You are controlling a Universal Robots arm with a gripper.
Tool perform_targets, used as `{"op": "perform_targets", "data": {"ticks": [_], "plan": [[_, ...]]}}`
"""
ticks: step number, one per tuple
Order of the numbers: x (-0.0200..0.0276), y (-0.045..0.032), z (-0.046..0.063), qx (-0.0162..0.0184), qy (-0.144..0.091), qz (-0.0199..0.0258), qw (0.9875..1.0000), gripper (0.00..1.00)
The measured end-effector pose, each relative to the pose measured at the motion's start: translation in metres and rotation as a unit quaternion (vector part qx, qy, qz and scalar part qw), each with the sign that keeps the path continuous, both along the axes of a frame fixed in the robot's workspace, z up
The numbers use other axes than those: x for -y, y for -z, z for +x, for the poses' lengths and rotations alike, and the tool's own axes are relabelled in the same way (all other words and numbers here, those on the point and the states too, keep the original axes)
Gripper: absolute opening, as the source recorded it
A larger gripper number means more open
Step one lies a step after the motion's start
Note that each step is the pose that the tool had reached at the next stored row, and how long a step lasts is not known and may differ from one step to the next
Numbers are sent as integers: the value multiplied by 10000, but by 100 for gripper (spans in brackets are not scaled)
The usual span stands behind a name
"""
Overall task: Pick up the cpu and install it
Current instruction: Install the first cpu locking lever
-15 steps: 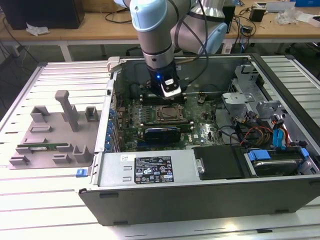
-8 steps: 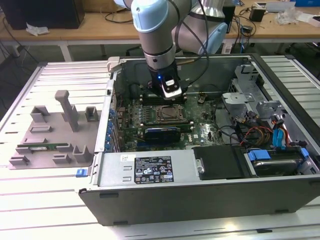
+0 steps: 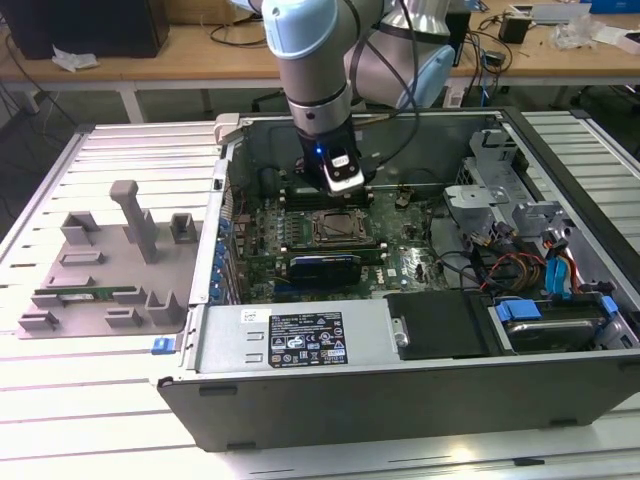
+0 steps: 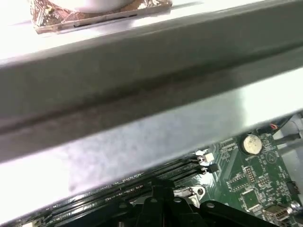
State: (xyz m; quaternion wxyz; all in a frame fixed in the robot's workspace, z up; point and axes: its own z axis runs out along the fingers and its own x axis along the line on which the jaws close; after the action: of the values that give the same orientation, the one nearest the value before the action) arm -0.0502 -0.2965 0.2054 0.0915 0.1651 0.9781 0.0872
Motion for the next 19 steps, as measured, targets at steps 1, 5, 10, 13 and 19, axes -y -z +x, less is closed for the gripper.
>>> {"op": "perform_targets", "data": {"ticks": [1,5,10,13,19], "plan": [[0,-23,0,0,0,0,10000,11],[0,-111,0,0,0,0,10000,11],[-1,-102,-82,60,0,0,10000,11],[-2,-80,-114,135,0,-1,9999,11],[3,-38,-119,204,0,-2,9998,11]]}}
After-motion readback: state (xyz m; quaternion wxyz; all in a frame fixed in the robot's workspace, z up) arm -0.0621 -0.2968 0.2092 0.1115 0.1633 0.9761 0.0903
